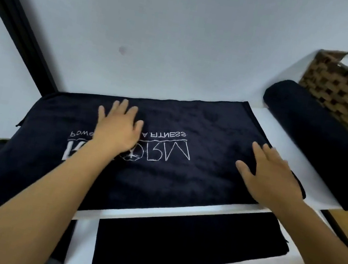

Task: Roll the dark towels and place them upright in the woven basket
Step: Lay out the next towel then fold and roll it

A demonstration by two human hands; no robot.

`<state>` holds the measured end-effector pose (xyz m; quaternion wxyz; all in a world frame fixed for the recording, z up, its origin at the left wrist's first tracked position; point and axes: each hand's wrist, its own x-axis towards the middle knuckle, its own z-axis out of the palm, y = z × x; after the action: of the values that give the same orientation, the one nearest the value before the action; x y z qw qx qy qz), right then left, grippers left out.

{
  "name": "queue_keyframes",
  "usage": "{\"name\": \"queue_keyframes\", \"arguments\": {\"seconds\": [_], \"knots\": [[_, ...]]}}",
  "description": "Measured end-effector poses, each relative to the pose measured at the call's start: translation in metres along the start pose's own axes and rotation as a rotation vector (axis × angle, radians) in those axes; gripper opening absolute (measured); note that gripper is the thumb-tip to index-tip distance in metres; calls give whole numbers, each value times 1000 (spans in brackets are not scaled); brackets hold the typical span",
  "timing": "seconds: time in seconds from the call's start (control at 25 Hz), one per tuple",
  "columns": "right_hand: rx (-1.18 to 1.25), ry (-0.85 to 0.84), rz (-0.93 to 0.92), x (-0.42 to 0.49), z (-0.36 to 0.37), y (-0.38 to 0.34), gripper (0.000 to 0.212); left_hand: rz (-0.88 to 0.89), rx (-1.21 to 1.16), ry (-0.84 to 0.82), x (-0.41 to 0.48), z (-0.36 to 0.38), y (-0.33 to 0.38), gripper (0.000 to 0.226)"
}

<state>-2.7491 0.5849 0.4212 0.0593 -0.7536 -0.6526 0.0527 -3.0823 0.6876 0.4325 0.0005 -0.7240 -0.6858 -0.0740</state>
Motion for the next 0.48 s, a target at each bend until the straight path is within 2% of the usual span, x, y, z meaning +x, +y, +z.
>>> {"name": "queue_keyframes", "arguments": {"seconds": [0.08, 0.16, 0.24, 0.32, 0.4, 0.48], "knots": [[-43, -29, 18, -16, 9, 7, 71, 270, -88, -138, 2, 13, 72, 58], [65, -16, 67, -16, 6, 9, 73, 429, -75, -251, 5, 27, 129, 60], [225, 112, 221, -18, -7, 16, 74, 500, -30, -264, 16, 40, 164, 63], [390, 241, 352, -24, -19, 32, 65, 529, 6, -264, 30, 47, 184, 66], [537, 174, 417, -31, -27, 48, 51, 550, 15, -278, 43, 49, 197, 67], [571, 95, 433, -35, -28, 61, 34, 559, 17, -281, 51, 49, 208, 68]]}}
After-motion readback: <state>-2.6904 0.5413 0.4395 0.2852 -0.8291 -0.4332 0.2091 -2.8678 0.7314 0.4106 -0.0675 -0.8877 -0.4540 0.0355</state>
